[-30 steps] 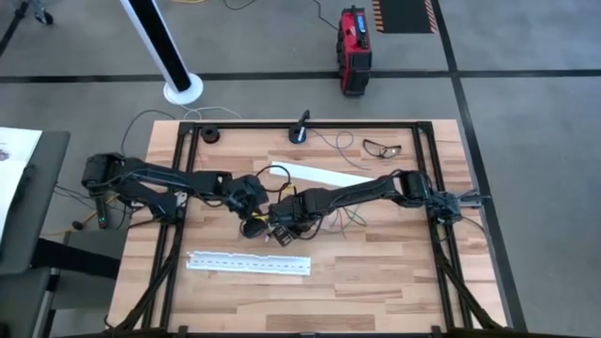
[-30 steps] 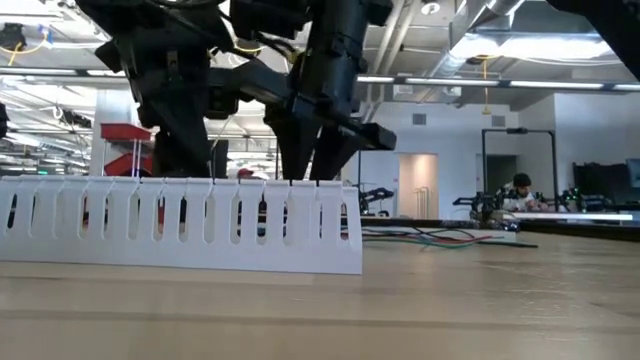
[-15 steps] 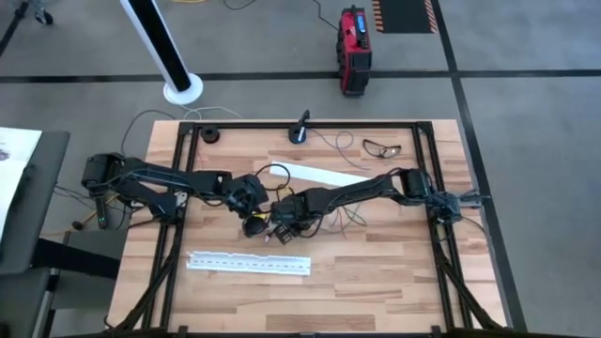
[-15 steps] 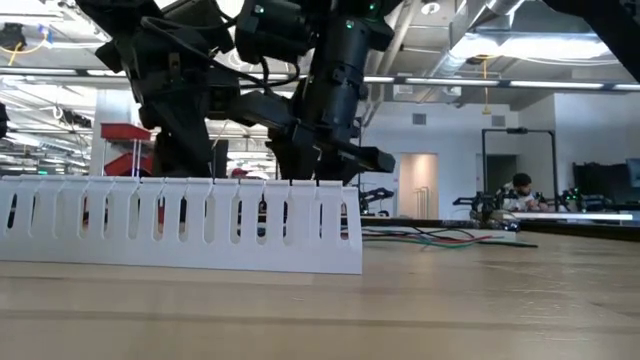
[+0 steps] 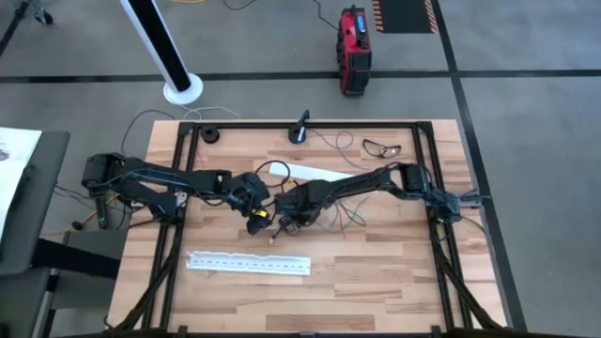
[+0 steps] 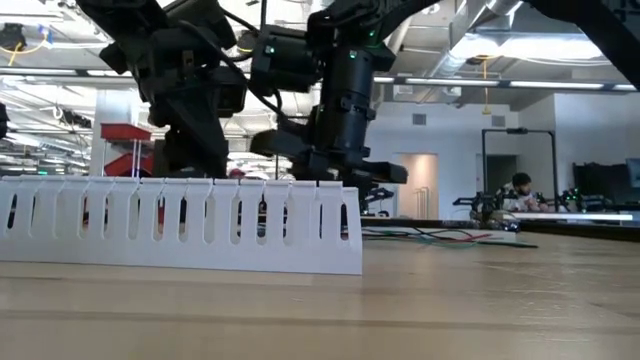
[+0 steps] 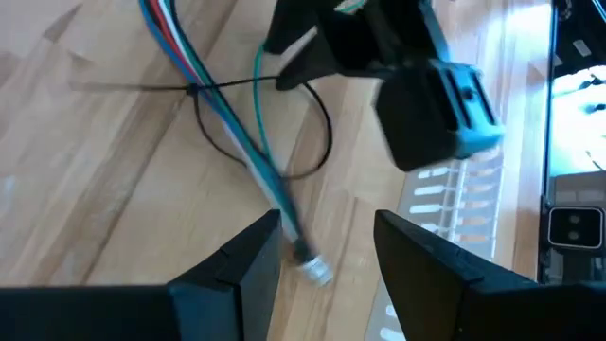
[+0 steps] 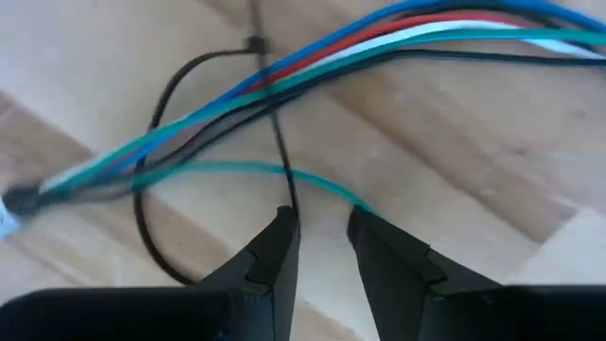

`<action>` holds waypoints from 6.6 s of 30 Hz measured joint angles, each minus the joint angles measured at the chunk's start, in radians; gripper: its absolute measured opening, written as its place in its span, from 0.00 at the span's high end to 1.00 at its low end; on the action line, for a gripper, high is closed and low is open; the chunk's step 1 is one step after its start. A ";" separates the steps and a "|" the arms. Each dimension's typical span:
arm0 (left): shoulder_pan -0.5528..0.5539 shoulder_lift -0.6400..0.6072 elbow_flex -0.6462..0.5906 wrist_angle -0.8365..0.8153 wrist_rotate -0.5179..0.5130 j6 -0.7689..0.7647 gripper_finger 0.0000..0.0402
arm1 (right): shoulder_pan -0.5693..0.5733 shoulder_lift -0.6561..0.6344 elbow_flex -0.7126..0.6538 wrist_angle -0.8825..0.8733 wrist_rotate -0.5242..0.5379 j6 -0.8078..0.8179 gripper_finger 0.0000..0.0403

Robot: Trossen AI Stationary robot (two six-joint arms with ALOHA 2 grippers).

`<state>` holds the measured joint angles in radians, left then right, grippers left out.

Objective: Ziptie cables
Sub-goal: Wrap the colored cables with the black zip tie

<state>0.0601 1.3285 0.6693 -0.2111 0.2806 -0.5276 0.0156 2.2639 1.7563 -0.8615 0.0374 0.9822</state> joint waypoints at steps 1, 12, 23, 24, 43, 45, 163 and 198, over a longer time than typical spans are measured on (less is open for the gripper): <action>0.000 0.000 0.000 0.000 0.000 0.000 0.59 | -0.004 -0.001 0.001 -0.015 0.008 0.004 0.74; -0.004 0.008 0.000 0.094 -0.002 -0.026 0.59 | -0.025 -0.004 0.018 -0.060 0.045 0.011 0.74; -0.014 0.195 -0.010 0.204 0.104 0.069 0.59 | -0.035 -0.004 0.044 -0.134 0.083 0.011 0.74; -0.017 0.195 -0.017 0.227 0.103 0.066 0.59 | -0.035 -0.004 0.044 -0.136 0.083 0.010 0.74; -0.149 0.261 -0.087 0.346 -0.128 0.003 0.59 | -0.107 -0.091 0.041 -0.097 0.081 -0.127 0.74; -0.150 0.262 -0.087 0.347 -0.139 0.008 0.59 | -0.133 -0.111 0.043 -0.082 0.073 -0.185 0.74; -0.192 0.264 -0.088 0.291 -0.290 -0.218 0.59 | -0.293 -0.004 -0.117 0.049 0.014 -0.773 1.00; -0.106 0.210 0.151 -0.099 -0.400 -0.050 0.59 | -0.280 -0.066 -0.126 -0.073 0.150 -0.778 1.00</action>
<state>-0.0456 1.5383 0.8205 -0.3106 -0.1199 -0.5777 -0.2642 2.1979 1.6299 -0.9348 0.1875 0.2040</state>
